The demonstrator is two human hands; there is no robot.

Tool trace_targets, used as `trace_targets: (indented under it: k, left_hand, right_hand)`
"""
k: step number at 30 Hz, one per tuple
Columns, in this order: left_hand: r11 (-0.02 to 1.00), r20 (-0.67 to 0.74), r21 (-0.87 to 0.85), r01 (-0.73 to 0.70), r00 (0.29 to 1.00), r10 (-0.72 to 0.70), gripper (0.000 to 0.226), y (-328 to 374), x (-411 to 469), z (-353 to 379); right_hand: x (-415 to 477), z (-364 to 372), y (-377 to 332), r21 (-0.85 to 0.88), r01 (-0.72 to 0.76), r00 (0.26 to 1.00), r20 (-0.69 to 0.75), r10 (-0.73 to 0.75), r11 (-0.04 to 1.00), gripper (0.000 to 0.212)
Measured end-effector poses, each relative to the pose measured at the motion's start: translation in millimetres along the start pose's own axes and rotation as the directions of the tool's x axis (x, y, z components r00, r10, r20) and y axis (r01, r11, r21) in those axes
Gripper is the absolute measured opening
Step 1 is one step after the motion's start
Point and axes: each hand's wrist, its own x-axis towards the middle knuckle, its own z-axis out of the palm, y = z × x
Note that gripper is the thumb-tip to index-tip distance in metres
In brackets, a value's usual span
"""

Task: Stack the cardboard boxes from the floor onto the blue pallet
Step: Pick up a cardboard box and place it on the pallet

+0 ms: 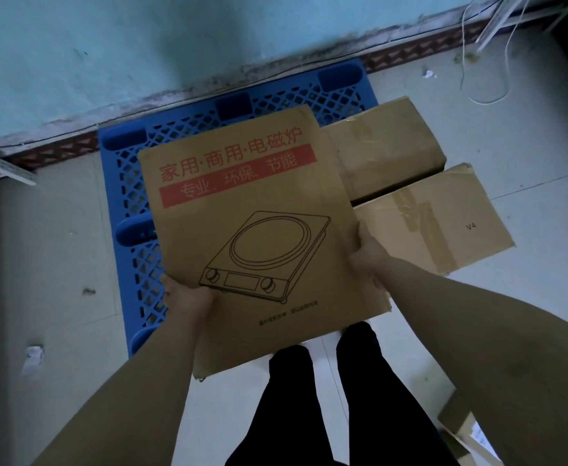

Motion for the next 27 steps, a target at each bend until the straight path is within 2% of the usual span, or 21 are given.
trace_targets:
  k: [5, 7, 9, 11, 15, 18, 20, 24, 27]
  left_hand:
    - [0.999, 0.006, 0.024, 0.038, 0.999, -0.038, 0.113, 5, -1, 5]
    - [0.993, -0.027, 0.102, 0.061, 0.998, -0.059, 0.108, 12, -9, 4]
    - [0.977, -0.104, 0.206, 0.059, 0.994, -0.038, 0.097, 24, -21, 2]
    - [0.957, -0.127, 0.289, -0.012, 0.991, 0.051, 0.082, 43, -35, 4]
    - [0.937, 0.088, 0.29, -0.193, 0.981, 0.175, 0.053, 88, -64, 10]
    - [0.891, 0.251, 0.3, -0.341, 0.929, 0.271, 0.041, 116, -90, 13]
    - [0.858, 0.33, 0.285, -0.427, 0.884, 0.33, 0.034, 129, -106, 13]
    - [0.833, 0.447, 0.208, -0.512, 0.807, 0.385, 0.032, 141, -134, 16]
    - [0.809, 0.496, 0.229, -0.541, 0.78, 0.382, 0.027, 146, -151, 19]
  right_hand:
    - [1, -5, 0, -0.061, 0.034, 0.999, 0.021, -0.033, 0.998, 0.093]
    - [-2, -8, -1, -0.093, 0.059, 0.998, 0.02, -0.058, 0.994, 0.091]
    - [-9, -13, -5, -0.115, 0.111, 0.993, -0.035, -0.116, 0.987, 0.081]
    - [-21, -18, -13, -0.133, 0.165, 0.976, -0.118, -0.181, 0.977, 0.065]
    - [-47, -25, -24, -0.174, 0.242, 0.948, -0.169, -0.271, 0.955, 0.039]
    - [-63, -34, -29, -0.079, 0.249, 0.941, -0.216, -0.26, 0.965, 0.022]
    - [-79, -42, -32, -0.086, 0.27, 0.931, -0.233, -0.283, 0.959, 0.014]
    - [-110, -51, -29, -0.071, 0.308, 0.897, -0.311, -0.314, 0.949, 0.01]
    - [-124, -52, -17, -0.007, 0.311, 0.883, -0.367, -0.292, 0.95, 0.017]
